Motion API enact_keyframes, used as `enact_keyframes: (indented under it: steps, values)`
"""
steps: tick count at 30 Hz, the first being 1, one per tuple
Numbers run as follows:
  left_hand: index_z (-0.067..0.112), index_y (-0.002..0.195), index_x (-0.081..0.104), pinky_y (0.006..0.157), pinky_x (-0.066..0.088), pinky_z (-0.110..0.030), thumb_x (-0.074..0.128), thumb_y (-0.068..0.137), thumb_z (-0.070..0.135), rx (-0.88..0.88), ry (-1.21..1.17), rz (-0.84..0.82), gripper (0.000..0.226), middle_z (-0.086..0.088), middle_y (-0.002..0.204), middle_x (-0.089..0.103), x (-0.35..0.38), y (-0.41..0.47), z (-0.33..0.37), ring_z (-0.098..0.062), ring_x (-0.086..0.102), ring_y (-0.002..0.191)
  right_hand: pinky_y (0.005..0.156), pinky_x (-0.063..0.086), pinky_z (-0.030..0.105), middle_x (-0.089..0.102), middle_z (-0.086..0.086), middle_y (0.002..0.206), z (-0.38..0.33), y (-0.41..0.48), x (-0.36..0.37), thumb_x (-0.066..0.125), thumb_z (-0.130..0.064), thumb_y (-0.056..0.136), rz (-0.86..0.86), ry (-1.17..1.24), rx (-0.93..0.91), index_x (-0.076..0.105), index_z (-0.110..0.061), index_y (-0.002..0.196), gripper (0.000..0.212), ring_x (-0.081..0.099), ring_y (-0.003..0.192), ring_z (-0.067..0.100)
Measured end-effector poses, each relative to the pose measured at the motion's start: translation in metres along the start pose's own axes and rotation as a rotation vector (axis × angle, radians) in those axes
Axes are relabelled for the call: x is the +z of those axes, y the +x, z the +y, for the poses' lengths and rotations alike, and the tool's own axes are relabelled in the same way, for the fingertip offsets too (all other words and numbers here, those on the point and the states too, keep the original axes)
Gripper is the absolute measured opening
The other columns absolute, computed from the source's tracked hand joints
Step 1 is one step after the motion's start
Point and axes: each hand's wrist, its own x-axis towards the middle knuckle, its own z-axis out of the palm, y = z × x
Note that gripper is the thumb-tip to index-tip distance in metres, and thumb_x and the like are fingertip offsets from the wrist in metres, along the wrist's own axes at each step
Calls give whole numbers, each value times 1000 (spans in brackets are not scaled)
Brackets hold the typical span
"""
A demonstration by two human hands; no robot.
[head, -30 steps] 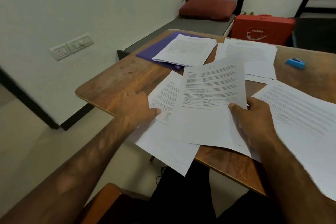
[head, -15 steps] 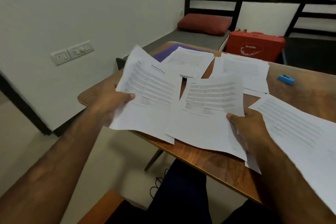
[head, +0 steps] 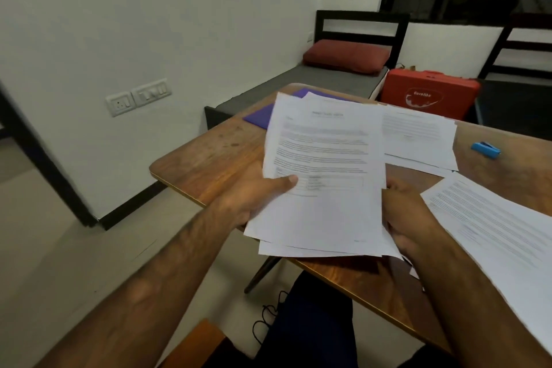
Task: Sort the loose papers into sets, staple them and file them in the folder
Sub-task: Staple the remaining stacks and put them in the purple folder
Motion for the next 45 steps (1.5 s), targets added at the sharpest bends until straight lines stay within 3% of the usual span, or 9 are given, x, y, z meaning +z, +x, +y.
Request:
enact_keyframes:
  steps: [3, 8, 11, 13, 20, 31, 37, 42, 45]
  values:
    - [22, 125, 66, 88, 62, -42, 75, 94, 19, 12, 42, -33, 33, 2, 113, 78, -6, 1, -2, -20, 76, 99, 63, 60, 36, 78, 16, 106, 2, 1, 4, 65, -10, 100, -17, 41, -13, 75, -9, 112, 15, 76, 83, 33]
    - [18, 123, 63, 74, 64, -38, 74, 91, 4, 103, 49, 45, 37, 1, 110, 78, -15, 1, -8, -21, 77, 94, 80, 60, 42, 79, -2, 113, 4, 8, 8, 49, -64, 101, -36, 107, 45, 70, -31, 125, 45, 78, 100, 23]
    - [17, 131, 58, 86, 63, -50, 77, 90, 13, 229, 78, 115, 45, 2, 117, 76, -15, 2, -7, -23, 76, 101, 66, 59, 29, 78, -6, 113, -3, 6, 17, 63, -25, 103, -28, -80, -103, 67, -26, 126, 23, 77, 93, 19]
    - [18, 134, 57, 89, 61, -53, 76, 92, 22, 298, 62, 151, 46, 1, 121, 75, -16, 5, -2, -24, 75, 105, 65, 58, 25, 76, -7, 115, -11, 11, 20, 63, -6, 101, 47, -112, -203, 66, -25, 126, 31, 74, 95, 18]
    - [16, 131, 64, 94, 60, -49, 75, 92, 20, 474, 51, 266, 41, 3, 126, 73, -20, 9, 7, -17, 71, 114, 79, 55, 34, 74, -9, 115, -36, 24, 23, 61, -9, 102, 63, -59, -325, 67, -29, 120, 28, 68, 106, 16]
    - [32, 139, 54, 96, 57, -53, 59, 103, 38, 323, -11, 167, 37, 3, 125, 72, -6, 17, -12, -23, 71, 113, 75, 49, 30, 68, -10, 123, -3, 31, 16, 54, -31, 107, 26, -201, -179, 56, -33, 134, 26, 63, 112, 19]
    - [40, 149, 40, 98, 58, -42, 57, 103, 40, 277, 176, 169, 49, 17, 133, 65, -4, 12, -30, -9, 66, 117, 74, 54, 25, 71, -16, 119, 8, 18, 19, 56, -28, 107, 0, -162, -114, 58, -38, 131, 27, 68, 105, 17]
    - [31, 136, 46, 75, 62, -27, 62, 101, 28, 232, 217, 263, 38, 11, 125, 66, -8, 11, -6, -12, 71, 101, 63, 54, 16, 71, -12, 119, -1, 18, 20, 62, -20, 104, 24, -219, -146, 61, -30, 130, 28, 69, 99, 11]
    - [27, 125, 52, 59, 58, -23, 61, 102, 25, 49, 316, 91, 25, 4, 108, 74, -29, 5, 5, -15, 74, 85, 54, 54, 15, 72, -7, 119, -7, 15, 21, 69, -11, 99, -12, -257, -85, 63, -22, 128, 32, 71, 98, 13]
